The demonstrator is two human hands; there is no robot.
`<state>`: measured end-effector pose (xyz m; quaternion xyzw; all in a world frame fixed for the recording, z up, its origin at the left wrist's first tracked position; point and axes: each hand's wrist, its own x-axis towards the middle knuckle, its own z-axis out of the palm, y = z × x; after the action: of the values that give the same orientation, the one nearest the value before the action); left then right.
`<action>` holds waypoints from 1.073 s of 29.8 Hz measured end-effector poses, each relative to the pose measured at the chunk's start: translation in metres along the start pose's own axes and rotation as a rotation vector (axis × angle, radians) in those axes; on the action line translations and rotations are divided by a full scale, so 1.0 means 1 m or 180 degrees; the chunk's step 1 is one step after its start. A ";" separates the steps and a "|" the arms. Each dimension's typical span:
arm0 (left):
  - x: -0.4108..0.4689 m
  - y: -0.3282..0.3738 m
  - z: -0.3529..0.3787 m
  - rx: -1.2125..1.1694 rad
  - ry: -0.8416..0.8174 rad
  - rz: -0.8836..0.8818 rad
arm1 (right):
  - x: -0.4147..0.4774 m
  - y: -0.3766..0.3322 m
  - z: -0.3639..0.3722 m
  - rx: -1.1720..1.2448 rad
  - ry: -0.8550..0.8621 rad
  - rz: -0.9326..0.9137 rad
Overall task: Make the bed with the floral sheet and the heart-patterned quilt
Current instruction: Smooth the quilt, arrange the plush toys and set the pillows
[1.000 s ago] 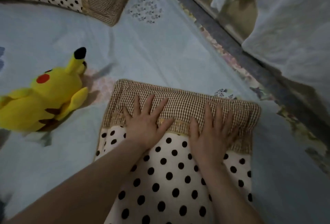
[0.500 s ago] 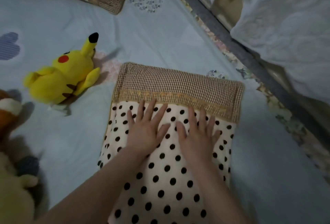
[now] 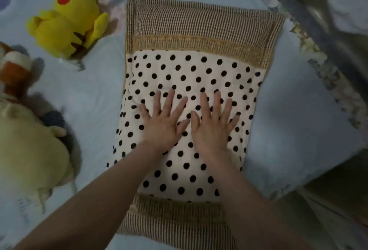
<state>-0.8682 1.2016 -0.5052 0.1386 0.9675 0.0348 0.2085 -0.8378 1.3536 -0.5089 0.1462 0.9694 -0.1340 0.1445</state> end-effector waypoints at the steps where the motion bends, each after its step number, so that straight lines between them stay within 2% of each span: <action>1: 0.006 -0.002 -0.009 -0.0049 -0.0005 0.0021 | 0.007 -0.004 -0.007 0.0063 -0.0048 -0.0011; 3: -0.004 -0.002 -0.033 -0.0288 0.0127 0.0124 | 0.000 -0.008 -0.031 0.0284 0.0026 -0.0055; 7: -0.071 0.001 -0.070 -0.0718 0.1121 0.0157 | -0.071 -0.007 -0.091 0.0548 0.0837 -0.0365; 9: -0.109 0.006 -0.064 -0.0890 0.1271 0.0088 | -0.109 -0.004 -0.085 0.0581 0.0915 -0.0468; 11: -0.130 0.005 -0.031 -0.0757 0.0913 0.0007 | -0.126 0.004 -0.051 0.0326 0.0506 -0.0455; 14: -0.121 -0.005 0.017 -0.0373 -0.0105 -0.0116 | -0.114 0.016 0.004 -0.0043 -0.0237 -0.0343; 16: -0.102 -0.011 0.027 -0.0263 -0.0469 -0.0258 | -0.100 0.016 0.016 -0.0123 -0.0402 -0.0263; 17: -0.101 -0.015 0.025 -0.0255 -0.0533 -0.0244 | -0.100 0.013 0.014 -0.0119 -0.0452 -0.0269; 19: -0.107 -0.016 0.003 -0.0311 -0.0306 -0.0107 | -0.106 0.008 -0.008 -0.0021 -0.0374 -0.0352; 22: -0.144 -0.015 -0.031 -0.0575 0.0565 0.0148 | -0.140 0.000 -0.051 0.0292 0.0243 -0.0503; 24: -0.175 -0.017 -0.029 -0.0733 0.0975 0.0137 | -0.174 0.001 -0.060 0.0588 0.0712 -0.0708; 26: -0.198 -0.024 0.000 -0.0652 0.0791 -0.0021 | -0.201 0.010 -0.038 0.0473 0.0761 -0.0971; 29: -0.209 -0.031 0.048 -0.0468 -0.0264 -0.0205 | -0.209 0.029 0.012 -0.0273 -0.0178 -0.1112; 30: -0.207 -0.033 0.053 -0.0449 -0.0427 -0.0235 | -0.206 0.031 0.019 -0.0330 -0.0380 -0.1068; 32: -0.198 -0.037 0.043 -0.0419 -0.0319 -0.0255 | -0.198 0.029 0.013 -0.0208 -0.0259 -0.0985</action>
<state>-0.6866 1.1110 -0.4707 0.0874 0.9563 0.0830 0.2666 -0.6438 1.3280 -0.4640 -0.0151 0.9776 -0.1288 0.1660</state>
